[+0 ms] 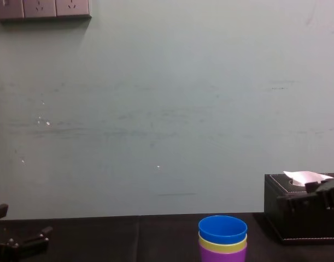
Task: Stack the three plastic cups sequentially using one hand.
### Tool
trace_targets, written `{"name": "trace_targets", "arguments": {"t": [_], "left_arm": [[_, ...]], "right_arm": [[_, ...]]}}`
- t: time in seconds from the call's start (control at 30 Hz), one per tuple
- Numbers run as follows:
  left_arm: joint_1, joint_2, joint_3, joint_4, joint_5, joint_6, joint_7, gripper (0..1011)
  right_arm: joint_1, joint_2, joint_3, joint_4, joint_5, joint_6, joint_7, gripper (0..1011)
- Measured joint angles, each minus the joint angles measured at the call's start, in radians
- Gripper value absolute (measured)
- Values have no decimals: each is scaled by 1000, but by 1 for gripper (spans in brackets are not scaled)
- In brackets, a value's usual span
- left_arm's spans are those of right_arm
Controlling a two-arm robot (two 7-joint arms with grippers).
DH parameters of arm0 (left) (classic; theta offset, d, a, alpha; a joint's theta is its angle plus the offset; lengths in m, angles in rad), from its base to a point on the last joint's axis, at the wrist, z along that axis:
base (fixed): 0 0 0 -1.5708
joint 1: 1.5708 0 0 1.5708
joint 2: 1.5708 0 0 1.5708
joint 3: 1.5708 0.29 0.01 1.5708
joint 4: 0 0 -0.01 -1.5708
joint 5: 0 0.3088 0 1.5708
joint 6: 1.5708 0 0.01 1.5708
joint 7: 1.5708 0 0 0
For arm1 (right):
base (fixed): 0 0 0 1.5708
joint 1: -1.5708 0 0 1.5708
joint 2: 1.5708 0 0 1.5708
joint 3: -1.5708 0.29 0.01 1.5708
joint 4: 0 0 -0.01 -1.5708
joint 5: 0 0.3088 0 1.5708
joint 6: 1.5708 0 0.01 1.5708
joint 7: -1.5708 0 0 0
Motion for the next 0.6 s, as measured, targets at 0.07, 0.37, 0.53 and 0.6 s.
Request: {"name": "trace_targets", "arguments": {"t": [0.07, 0.37, 0.53, 0.6], "left_arm": [[0, 0, 0, 0, 0, 0, 0, 1011], [0, 0, 0, 0, 0, 0, 0, 1011], [0, 0, 0, 0, 0, 0, 0, 1011], [0, 0, 0, 0, 0, 0, 0, 1011]], "right_arm": [[1, -1, 0, 4, 0, 3, 5, 1003], [5, -3, -5, 17, -4, 14, 18, 1003], [5, -3, -5, 16, -4, 13, 18, 1003], [5, -3, -5, 15, -3, 13, 18, 1003]]}}
